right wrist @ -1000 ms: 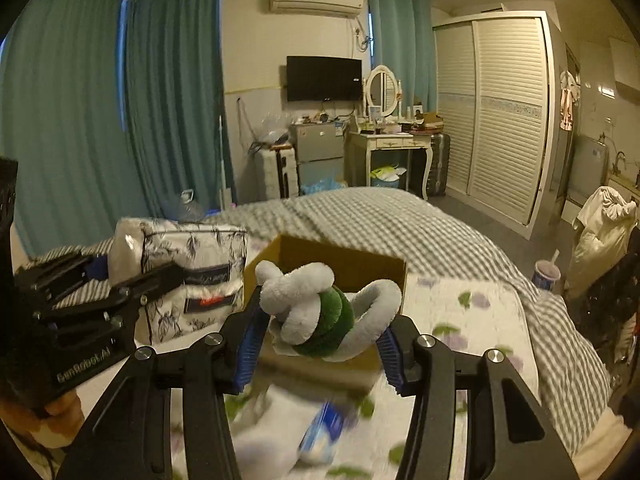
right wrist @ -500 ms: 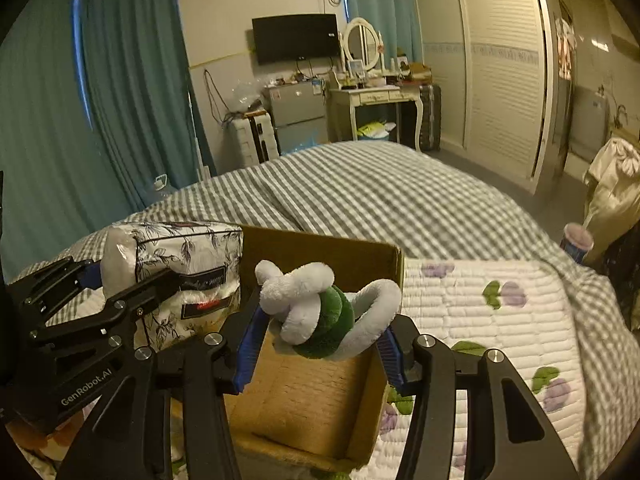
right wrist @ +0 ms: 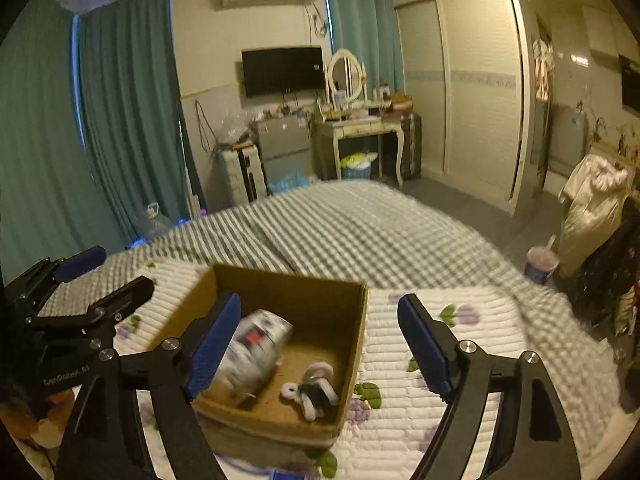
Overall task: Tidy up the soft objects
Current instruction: 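Carry both items over the cardboard box and open both tools to drop them in, then grasp the white mesh sock with the right tool while the left tool grasps a white cloth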
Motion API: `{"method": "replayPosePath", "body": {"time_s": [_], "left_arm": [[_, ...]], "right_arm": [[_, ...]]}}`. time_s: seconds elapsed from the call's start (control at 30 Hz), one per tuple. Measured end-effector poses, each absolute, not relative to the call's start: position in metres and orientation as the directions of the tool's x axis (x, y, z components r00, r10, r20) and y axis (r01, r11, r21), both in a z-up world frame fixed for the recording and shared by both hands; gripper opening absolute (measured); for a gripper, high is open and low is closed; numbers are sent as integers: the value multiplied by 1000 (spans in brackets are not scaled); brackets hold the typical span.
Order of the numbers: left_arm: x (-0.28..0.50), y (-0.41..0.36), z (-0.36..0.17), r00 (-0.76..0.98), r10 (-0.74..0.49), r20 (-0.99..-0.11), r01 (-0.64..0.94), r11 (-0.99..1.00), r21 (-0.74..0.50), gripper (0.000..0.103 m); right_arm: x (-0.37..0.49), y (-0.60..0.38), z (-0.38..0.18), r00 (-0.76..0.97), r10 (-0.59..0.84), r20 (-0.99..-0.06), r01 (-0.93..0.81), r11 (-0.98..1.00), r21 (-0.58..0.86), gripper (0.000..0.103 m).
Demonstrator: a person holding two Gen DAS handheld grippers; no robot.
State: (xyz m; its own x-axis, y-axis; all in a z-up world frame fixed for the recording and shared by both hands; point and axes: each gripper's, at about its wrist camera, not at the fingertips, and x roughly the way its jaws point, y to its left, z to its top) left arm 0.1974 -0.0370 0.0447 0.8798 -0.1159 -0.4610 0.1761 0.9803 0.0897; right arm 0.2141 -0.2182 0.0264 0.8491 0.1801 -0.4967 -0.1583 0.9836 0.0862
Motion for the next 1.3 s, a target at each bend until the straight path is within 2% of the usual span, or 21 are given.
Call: {"method": "replayPosePath", "body": {"time_s": [0.1,0.17,0.23,0.43,0.67,0.8,1.07,1.27,1.3], "left_arm": [[163,-27,78,905,-113,-410,163,983,89,87],[133,-19,101,922,-105,-374,147,986,85,98],[106,-11,117,935,-101,-340,133,988,73,101],[48,14,131,942,-81,-325,101,994,46,101],[40,30,75,894,-55,-445,73,997,24,101],[46,37,27,855,-41,-517,61,998,20,101],[57,45,-53,797,-30,-603,66,997,37,101],[74,49,-107,704,-70,-707,92,996,-7,99],[75,47,-116,685,-80,-724,102,995,-13,99]], "right_arm": [[169,-217,71,880,158,-448,-154,987,45,91],[142,-215,93,890,145,-431,-151,988,23,97],[106,-215,114,907,115,-406,-127,992,-4,103],[35,-207,126,907,125,-402,-145,989,-19,103],[2,-182,60,858,153,-491,-191,981,-27,103],[14,-159,-8,790,195,-581,-242,970,-3,103],[49,-124,-100,689,215,-693,-277,961,22,103],[73,-117,-140,633,212,-745,-261,964,53,89],[76,-116,-144,627,209,-750,-259,965,52,83]]}}
